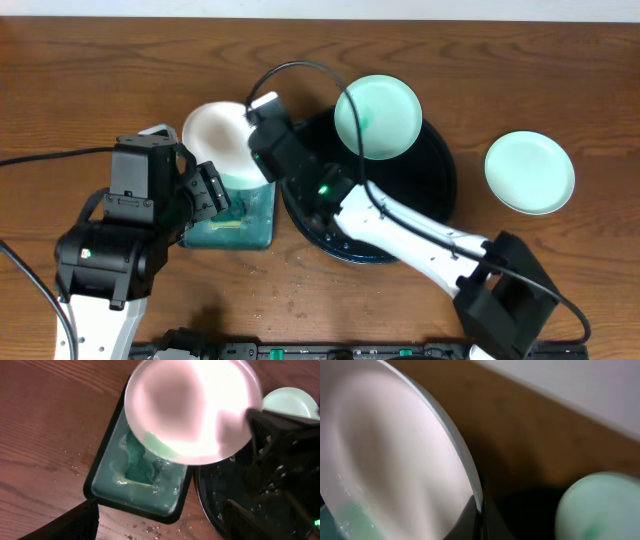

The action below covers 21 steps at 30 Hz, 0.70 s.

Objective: Clean dirty plates on tray and stack at the side
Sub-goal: 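Lift the white plate with the right gripper and dip it over the basin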

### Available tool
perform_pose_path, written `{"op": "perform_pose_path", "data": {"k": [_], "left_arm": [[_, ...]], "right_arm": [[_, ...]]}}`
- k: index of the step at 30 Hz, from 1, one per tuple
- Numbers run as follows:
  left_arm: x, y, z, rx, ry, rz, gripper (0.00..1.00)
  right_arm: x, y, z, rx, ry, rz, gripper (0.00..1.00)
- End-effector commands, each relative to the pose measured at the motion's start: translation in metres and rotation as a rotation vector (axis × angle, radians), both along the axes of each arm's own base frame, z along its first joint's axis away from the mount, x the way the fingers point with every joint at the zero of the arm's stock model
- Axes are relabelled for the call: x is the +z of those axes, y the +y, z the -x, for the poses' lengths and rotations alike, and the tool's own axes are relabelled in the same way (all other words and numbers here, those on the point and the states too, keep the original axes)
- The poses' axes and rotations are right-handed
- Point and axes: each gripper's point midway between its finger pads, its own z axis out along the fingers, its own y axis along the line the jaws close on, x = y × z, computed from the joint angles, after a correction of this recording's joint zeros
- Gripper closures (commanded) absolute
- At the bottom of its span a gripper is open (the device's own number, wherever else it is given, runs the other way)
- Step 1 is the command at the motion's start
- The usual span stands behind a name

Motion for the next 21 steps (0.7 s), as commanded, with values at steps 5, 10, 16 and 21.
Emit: {"op": "perform_pose_path", "data": {"k": [5,10,16,21], "left_arm": [[0.000,0.001,-0.003,-0.006,0.010,-0.008,0.20],[-0.001,0.001,-0.004,-0.006,0.014,-0.008,0.20],[-0.001,0.001,-0.004,-0.006,0.015,-0.008,0.20],[-0.001,0.001,-0.004,-0.006,0.016,-0.009,0.20]], "right_arm": [[0.071,-0.015,0.012,-0.083,-0.268,0.171,0.99],[0.095,-0.024,0.016,-0.102,-0.317,0.180,0.99],[0.114,-0.023,0.024,-0.076,-0.356,0.184,0.99],[0.123,-0.015,0.033,-0.035,-0.407,0.244,0.99]]}}
